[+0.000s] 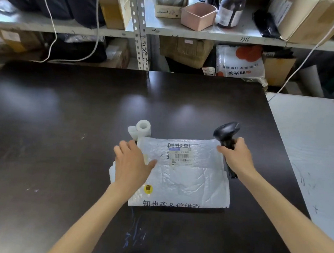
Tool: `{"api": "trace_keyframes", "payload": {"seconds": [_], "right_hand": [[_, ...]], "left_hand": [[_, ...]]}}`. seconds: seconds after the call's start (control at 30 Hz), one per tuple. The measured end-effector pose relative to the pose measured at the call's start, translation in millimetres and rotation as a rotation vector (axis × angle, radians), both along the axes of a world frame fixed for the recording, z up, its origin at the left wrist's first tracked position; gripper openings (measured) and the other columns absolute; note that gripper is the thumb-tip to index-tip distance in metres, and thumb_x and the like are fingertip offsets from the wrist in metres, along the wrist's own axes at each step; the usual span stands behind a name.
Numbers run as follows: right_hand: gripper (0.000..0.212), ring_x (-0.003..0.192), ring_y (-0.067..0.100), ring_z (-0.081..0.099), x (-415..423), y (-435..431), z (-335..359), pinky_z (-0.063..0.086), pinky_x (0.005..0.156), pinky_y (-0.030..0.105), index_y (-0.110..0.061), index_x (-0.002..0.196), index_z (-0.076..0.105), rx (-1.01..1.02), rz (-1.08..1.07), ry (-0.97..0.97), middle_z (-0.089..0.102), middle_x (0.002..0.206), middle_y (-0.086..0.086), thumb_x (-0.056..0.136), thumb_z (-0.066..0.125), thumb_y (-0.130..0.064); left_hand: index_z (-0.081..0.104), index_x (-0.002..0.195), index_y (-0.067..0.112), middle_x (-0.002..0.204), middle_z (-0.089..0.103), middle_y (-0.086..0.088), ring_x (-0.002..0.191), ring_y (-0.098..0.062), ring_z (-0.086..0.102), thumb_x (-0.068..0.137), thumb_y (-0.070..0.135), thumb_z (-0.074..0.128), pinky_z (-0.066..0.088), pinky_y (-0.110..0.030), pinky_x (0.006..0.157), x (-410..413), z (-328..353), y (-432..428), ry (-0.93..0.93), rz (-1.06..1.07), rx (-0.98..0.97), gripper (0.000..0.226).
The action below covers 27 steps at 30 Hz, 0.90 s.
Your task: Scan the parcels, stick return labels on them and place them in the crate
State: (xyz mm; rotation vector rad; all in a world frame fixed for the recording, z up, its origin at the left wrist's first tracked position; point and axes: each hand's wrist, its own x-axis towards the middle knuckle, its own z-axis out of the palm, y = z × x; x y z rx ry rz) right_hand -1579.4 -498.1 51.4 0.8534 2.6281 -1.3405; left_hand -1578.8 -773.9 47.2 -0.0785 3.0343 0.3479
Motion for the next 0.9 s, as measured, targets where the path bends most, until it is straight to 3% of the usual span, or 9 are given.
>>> {"api": "trace_keyframes", "payload": {"seconds": [0.13,0.27,0.37,0.5,0.6,0.67,0.77,0.83,0.9], "right_hand": [[0.03,0.099,0.03,0.053,-26,6,-18,0.044,0.074,0.039,-0.008,0.106,0.04,0.114,0.048,-0.027,0.056,0.112,0.013,0.089,0.063,-0.018],[0.04,0.117,0.04,0.044,-46,6,-30,0.042,0.092,0.048,-0.002,0.115,0.04,0.222,-0.008,-0.071,0.049,0.123,0.023,0.088,0.064,-0.019],[0.047,0.124,0.042,0.038,-54,11,-37,0.038,0.094,0.048,0.0,0.122,0.037,0.228,-0.08,-0.098,0.044,0.13,0.025,0.088,0.065,-0.02],[0.048,0.125,0.043,0.035,-56,18,-47,0.037,0.094,0.05,0.001,0.121,0.037,0.245,-0.082,-0.125,0.043,0.131,0.026,0.09,0.065,-0.021],[0.045,0.124,0.04,0.036,-56,18,-50,0.038,0.091,0.05,-0.002,0.12,0.038,0.277,-0.077,-0.136,0.043,0.13,0.024,0.091,0.063,-0.025],[0.045,0.123,0.039,0.035,-55,17,-47,0.038,0.089,0.049,-0.003,0.12,0.038,0.296,-0.073,-0.164,0.041,0.129,0.022,0.09,0.062,-0.026],[0.046,0.119,0.039,0.035,-55,9,-36,0.036,0.094,0.045,0.0,0.121,0.039,0.445,-0.04,-0.135,0.039,0.13,0.024,0.086,0.063,-0.019],[0.05,0.115,0.036,0.036,-55,-8,-22,0.034,0.097,0.04,0.001,0.124,0.042,0.563,0.037,0.075,0.042,0.128,0.022,0.082,0.064,-0.015],[0.05,0.115,0.032,0.037,-55,-34,-5,0.03,0.099,0.034,-0.001,0.128,0.047,0.539,0.164,0.321,0.045,0.125,0.017,0.085,0.065,-0.019]], "left_hand": [[0.048,0.12,0.005,0.116,0.048,-0.015,0.105,-0.031,0.041,0.089,0.04,0.063,0.031,-0.032,0.089,-57,10,4,0.168,-0.066,0.024,0.049],[0.047,0.124,0.008,0.126,0.05,-0.016,0.12,-0.034,0.04,0.087,0.053,0.06,0.038,-0.037,0.093,-112,9,15,0.01,-0.073,-0.181,0.06],[0.054,0.117,0.012,0.123,0.059,-0.013,0.123,-0.032,0.043,0.089,0.056,0.054,0.037,-0.037,0.091,-132,0,17,-0.154,-0.12,-0.353,0.052],[0.051,0.082,0.013,0.107,0.066,-0.013,0.108,-0.031,0.052,0.093,0.041,0.053,0.033,-0.033,0.078,-137,-9,13,-0.171,-0.147,-0.319,0.03],[0.056,0.092,0.008,0.104,0.066,-0.013,0.108,-0.032,0.049,0.095,0.042,0.052,0.033,-0.033,0.076,-136,-12,7,-0.116,-0.194,-0.306,0.034],[0.056,0.112,0.004,0.109,0.065,-0.014,0.108,-0.034,0.05,0.097,0.042,0.052,0.038,-0.034,0.08,-134,-12,2,-0.1,-0.2,-0.159,0.041],[0.053,0.126,0.009,0.113,0.062,-0.007,0.1,-0.024,0.056,0.096,0.036,0.057,0.045,-0.027,0.074,-127,-3,-2,-0.178,-0.129,0.365,0.04],[0.054,0.128,0.012,0.12,0.061,-0.006,0.106,-0.022,0.059,0.097,0.027,0.057,0.052,-0.024,0.077,-119,5,-2,-0.248,-0.137,0.714,0.035],[0.055,0.128,0.012,0.124,0.06,-0.007,0.114,-0.024,0.06,0.097,0.015,0.058,0.056,-0.038,0.089,-107,15,-1,-0.305,-0.185,0.931,0.032]]}}
